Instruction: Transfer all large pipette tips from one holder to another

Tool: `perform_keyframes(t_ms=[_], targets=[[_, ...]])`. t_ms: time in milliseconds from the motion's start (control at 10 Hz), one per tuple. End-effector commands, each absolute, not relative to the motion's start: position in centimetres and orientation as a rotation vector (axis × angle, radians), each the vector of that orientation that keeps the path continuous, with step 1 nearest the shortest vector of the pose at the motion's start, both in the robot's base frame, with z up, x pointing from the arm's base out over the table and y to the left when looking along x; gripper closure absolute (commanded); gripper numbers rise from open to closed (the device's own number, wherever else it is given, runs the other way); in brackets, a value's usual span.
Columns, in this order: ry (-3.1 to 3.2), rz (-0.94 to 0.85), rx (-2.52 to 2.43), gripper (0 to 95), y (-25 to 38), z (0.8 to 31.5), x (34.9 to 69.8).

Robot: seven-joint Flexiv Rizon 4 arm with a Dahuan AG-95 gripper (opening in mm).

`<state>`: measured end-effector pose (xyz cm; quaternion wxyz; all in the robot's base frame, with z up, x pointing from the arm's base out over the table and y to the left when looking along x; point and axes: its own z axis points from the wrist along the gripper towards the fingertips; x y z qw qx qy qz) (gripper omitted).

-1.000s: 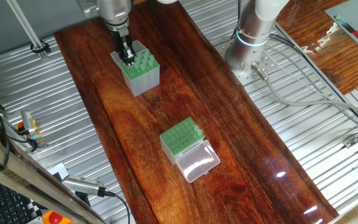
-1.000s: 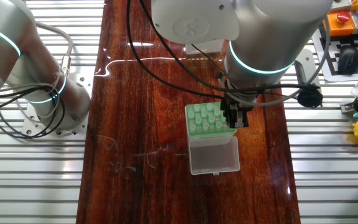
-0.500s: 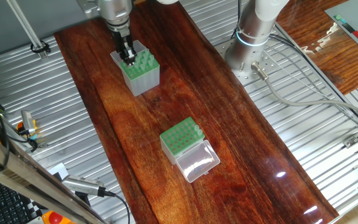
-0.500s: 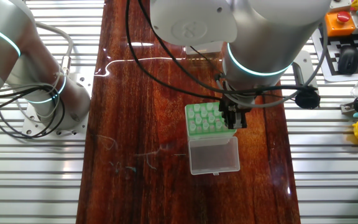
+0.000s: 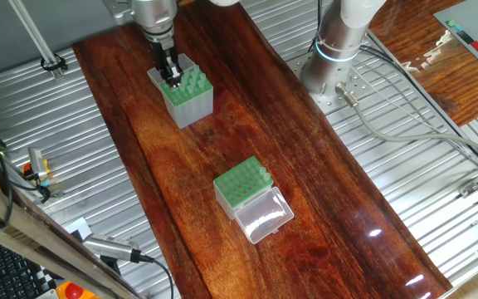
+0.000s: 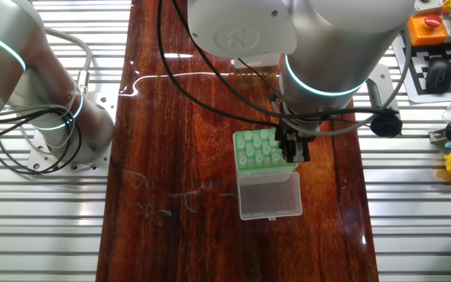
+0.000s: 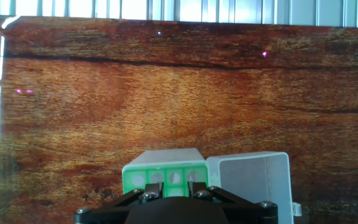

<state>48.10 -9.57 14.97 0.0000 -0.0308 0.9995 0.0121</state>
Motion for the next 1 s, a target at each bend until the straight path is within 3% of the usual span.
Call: perform_keyframes(t_ms=[100,1000], targets=[[3.137,0.037,-0.103,95.0,-9.6,14.9,48.1],[3.142,0.034,-0.137,95.0,-9.5,17.2,48.7]])
